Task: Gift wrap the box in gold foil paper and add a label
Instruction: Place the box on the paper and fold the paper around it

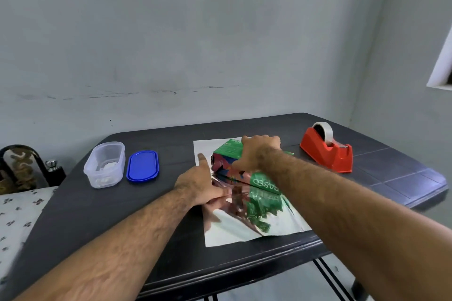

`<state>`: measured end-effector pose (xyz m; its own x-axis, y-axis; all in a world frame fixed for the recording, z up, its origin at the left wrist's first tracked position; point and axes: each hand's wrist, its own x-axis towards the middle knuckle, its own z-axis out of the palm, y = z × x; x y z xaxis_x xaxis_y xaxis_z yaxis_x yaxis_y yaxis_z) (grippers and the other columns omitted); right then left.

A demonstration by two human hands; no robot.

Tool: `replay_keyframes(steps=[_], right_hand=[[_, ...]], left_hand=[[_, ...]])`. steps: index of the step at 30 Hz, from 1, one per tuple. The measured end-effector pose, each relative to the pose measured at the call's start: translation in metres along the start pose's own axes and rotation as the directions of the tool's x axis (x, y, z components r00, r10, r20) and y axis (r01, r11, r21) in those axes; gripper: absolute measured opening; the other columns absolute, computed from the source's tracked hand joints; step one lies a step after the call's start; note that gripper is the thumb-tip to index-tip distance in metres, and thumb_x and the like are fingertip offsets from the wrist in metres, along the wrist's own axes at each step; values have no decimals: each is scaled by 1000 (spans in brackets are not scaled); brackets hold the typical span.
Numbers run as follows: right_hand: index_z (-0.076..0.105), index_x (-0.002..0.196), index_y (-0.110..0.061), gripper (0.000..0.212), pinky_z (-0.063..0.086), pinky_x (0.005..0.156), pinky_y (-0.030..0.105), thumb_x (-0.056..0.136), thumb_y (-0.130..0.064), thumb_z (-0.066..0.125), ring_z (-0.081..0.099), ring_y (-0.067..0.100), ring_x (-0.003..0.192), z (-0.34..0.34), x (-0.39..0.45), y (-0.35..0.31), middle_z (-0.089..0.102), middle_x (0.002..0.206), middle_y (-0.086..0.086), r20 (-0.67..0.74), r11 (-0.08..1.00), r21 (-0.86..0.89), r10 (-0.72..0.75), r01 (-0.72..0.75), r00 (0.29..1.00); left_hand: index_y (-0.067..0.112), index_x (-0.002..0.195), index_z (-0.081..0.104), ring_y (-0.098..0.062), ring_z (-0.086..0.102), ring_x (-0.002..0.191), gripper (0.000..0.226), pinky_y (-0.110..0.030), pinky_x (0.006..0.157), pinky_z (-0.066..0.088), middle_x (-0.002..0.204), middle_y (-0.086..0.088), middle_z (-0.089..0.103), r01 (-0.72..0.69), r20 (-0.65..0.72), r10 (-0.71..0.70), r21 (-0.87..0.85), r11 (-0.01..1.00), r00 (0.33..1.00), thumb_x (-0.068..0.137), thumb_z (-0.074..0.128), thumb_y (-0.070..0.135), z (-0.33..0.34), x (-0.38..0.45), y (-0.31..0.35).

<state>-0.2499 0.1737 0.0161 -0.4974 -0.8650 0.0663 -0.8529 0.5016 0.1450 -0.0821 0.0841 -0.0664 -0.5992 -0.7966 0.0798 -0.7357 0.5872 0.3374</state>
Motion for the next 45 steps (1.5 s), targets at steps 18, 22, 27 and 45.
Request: replay_keyframes(steps=[18,22,27,45], right_hand=[[66,95,-15,24,56,82,33,89,-37,59,66,24,91,-19,-3,47,69,100,2,-5,943,237,242,-234,970],[64,78,-12,16,62,74,35,85,-26,61,71,24,81,-12,-2,48,70,84,3,-34,897,392,236,-204,971],[68,82,-14,14,53,66,31,81,-26,61,68,28,79,2,2,65,70,84,3,-173,893,431,220,-127,960],[49,156,-39,65,45,111,40,95,-40,73,51,19,130,47,-6,114,61,144,-9,-245,939,69,-311,336,918]], left_hand=[[23,152,42,-23,69,110,109,-35,94,52,143,0,63,-58,-127,30,-221,974,991,75,37,101,-35,-18,35],[22,142,45,-22,64,109,132,-41,91,57,129,1,63,-74,-33,71,-117,990,997,45,48,112,-31,-23,68],[23,136,52,-27,62,113,124,-45,93,57,127,-2,60,-9,57,10,-10,1000,998,40,58,101,-29,1,80],[37,166,22,-12,4,161,94,-36,130,11,176,11,-4,-118,146,161,-268,956,976,88,74,28,-24,29,34]])
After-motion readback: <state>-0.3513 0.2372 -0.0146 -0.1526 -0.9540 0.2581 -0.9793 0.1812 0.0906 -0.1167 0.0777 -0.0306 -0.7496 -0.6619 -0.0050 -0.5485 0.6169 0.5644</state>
